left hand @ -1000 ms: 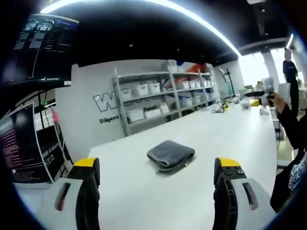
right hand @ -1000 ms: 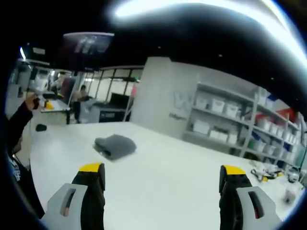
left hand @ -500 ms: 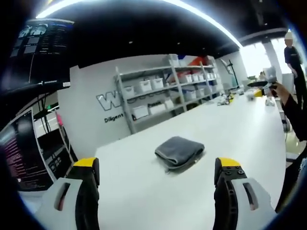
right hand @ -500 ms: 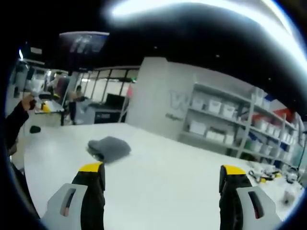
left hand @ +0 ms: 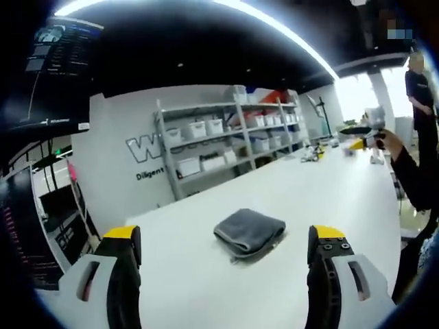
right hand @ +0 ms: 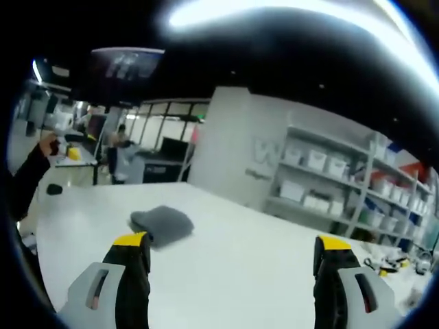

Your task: Open the folded towel by lifting each exposed corner and separating the folded layers until the towel lies flat within the target outline without major curled edges

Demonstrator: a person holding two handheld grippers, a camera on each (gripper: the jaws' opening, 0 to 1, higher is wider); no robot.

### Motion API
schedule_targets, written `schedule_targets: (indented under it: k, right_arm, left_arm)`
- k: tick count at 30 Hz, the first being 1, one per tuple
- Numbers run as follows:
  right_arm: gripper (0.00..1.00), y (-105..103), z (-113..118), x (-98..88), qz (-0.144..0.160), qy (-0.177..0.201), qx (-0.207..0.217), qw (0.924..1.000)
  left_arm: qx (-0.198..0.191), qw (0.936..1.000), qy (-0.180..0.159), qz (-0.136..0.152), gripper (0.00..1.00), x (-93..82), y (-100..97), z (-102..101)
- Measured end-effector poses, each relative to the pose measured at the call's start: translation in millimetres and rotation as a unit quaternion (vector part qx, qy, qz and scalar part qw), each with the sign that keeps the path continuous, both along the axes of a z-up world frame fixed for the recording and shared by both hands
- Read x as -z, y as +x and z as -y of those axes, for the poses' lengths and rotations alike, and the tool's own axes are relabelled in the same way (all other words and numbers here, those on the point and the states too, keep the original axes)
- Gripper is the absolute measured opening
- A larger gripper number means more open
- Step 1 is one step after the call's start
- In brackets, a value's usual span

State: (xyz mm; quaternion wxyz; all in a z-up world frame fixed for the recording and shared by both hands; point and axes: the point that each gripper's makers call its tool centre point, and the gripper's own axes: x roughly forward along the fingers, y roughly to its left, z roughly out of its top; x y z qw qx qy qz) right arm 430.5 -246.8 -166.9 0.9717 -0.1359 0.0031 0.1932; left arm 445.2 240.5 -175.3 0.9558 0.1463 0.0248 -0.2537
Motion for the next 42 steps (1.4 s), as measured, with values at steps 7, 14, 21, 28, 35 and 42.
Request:
schedule_targets:
  k: [7, 14, 21, 28, 35, 42]
  right_arm:
    - [1.00, 13, -4, 7.1, -0.013, 0.006, -0.019, 0.9997]
    - [1.00, 43, 10, 21.8, -0.055, 0.005, -0.009, 0.9984]
    - [1.00, 54, -16, 20.5, -0.061, -0.005, -0.026, 0.9978]
    - [1.00, 59, -21, 2.1, -0.038, -0.006, -0.025, 0.9989]
    - [1.00, 79, -37, -8.4, -0.032, 0.004, -0.040, 0.9987]
    - [1.00, 106, -50, -15.6, -0.030, -0.019, -0.044, 0.9984]
  left_arm:
    - [0.013, 0.9999, -0.008, 0.005, 0.99, -9.4, 16.5, 7]
    - [0.005, 0.9997, -0.025, -0.003, 0.98, -10.2, 30.1, -1]
    - [-0.018, 0.9994, 0.023, 0.019, 0.98, -26.5, 41.6, -3]
    - [-0.009, 0.9998, 0.005, 0.017, 0.95, -33.5, 58.8, -3]
    - [0.014, 0.9997, -0.006, 0.020, 0.99, -32.8, 77.9, 11]
    - [-0.001, 0.9998, -0.009, 0.015, 1.00, -26.6, 107.1, 7]
